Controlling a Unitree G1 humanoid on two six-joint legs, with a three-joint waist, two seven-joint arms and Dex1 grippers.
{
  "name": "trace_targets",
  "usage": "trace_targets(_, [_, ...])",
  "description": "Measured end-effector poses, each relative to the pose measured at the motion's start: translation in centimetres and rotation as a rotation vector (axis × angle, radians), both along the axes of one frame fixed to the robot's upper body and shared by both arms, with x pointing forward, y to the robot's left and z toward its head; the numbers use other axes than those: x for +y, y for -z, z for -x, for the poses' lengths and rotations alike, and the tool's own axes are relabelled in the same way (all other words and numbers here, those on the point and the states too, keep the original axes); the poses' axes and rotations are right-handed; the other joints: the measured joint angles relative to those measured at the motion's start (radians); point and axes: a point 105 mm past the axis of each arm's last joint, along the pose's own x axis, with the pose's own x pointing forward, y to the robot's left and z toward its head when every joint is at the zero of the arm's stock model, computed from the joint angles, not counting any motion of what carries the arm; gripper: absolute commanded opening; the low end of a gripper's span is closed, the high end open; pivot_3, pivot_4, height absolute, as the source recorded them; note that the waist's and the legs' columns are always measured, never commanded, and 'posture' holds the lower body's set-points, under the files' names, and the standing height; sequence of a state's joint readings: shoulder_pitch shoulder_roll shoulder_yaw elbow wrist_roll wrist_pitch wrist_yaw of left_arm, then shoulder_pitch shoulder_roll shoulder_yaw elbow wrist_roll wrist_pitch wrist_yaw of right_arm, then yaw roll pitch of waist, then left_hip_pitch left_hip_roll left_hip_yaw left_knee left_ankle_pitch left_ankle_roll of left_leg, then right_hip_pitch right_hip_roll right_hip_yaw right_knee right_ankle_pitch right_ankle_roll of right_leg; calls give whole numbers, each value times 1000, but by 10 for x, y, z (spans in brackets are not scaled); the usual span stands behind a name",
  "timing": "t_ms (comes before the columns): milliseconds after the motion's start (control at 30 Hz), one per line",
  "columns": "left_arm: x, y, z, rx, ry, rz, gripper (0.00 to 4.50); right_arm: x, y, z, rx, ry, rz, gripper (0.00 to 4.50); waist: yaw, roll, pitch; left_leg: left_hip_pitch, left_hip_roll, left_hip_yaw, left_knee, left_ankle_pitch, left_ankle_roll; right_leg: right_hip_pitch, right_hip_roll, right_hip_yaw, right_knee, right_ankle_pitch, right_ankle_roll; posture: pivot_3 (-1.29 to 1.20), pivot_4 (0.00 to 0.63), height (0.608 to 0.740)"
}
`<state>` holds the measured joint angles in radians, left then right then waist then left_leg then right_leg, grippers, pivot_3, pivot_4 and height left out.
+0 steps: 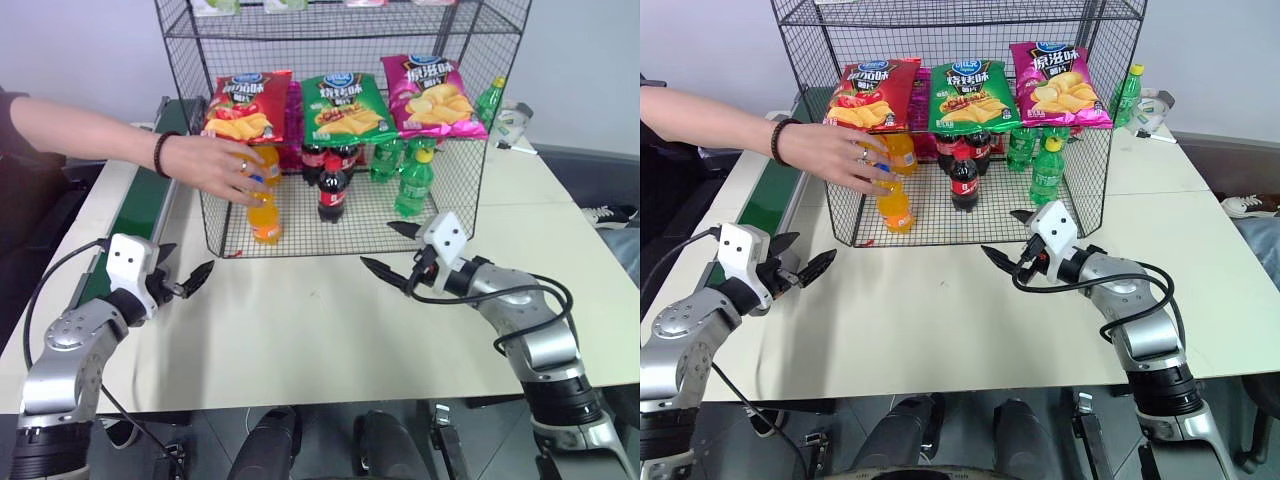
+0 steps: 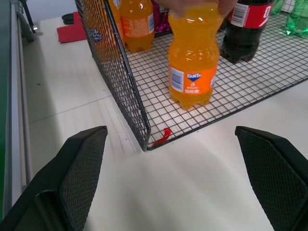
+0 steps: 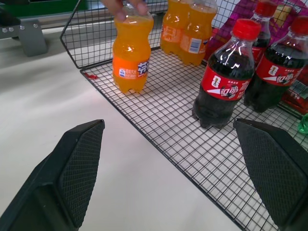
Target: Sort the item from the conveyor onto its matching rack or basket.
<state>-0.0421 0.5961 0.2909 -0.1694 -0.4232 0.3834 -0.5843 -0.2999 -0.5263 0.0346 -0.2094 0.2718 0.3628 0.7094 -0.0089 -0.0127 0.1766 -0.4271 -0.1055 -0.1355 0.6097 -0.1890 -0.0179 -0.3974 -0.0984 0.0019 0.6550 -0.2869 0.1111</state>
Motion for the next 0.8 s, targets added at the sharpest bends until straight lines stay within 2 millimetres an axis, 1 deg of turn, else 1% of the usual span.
trace_targets(400, [-1, -3, -2, -13, -2, 0, 4452, 3, 3, -2, 1, 4, -7, 4500, 0, 0, 0, 0, 0, 0, 0, 0, 0, 0, 0, 0, 0, 0, 0, 0, 150, 740])
trace_targets(800, [-1, -4, -4, -17, -2, 8, 4452, 5, 0, -3, -18, -1, -8, 4500, -1, 0, 0, 0, 0, 0, -1, 0, 0, 0, 0, 0, 0, 0, 0, 0, 150, 740])
